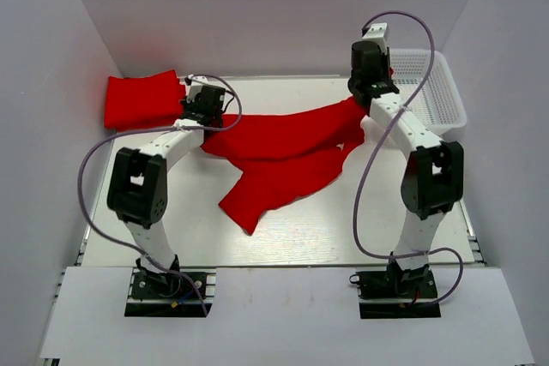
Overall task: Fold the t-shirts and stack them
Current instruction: Flatten out the tshirt
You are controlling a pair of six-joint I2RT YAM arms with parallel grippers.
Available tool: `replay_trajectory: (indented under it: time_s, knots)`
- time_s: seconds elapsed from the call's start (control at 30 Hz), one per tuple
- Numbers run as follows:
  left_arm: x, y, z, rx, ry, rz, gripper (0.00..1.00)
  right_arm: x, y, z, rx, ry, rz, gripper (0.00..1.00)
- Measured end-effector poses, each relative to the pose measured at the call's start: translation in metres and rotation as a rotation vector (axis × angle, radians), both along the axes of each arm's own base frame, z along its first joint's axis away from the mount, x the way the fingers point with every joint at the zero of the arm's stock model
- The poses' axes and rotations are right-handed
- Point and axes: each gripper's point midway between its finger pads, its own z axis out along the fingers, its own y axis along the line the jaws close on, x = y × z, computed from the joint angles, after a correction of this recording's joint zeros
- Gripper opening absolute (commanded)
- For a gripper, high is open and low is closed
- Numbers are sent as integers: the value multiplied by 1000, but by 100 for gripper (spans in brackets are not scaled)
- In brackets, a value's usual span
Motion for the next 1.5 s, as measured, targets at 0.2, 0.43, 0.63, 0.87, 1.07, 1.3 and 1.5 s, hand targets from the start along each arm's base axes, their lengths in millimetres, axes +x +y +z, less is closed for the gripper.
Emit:
replay_trajectory:
  time_s: [0.2,0.43,0.63,0.87,1.07,1.3,1.5]
  knots:
    - [42,11,-46,-72,65,-17,0,43,14,-14,16,9,36,0]
    - [78,4,-52,-152,65,-84,0,74,31,-20,10,8,94,0]
    - [77,-1,-87,-179,171,-99,6,84,41,-40,15,44,131,17]
    - [69,-1,-91,-221,256,-85,100,88,56,-44,49,75,217,74]
    - [50,6,-73,-261,285,-29,100,82,74,-47,65,129,309,90]
    - [20,12,-11,-317,233,-4,100,40,122,-10,132,157,505,90]
    - [-3,11,63,-378,81,-46,100,-26,167,29,287,124,700,90]
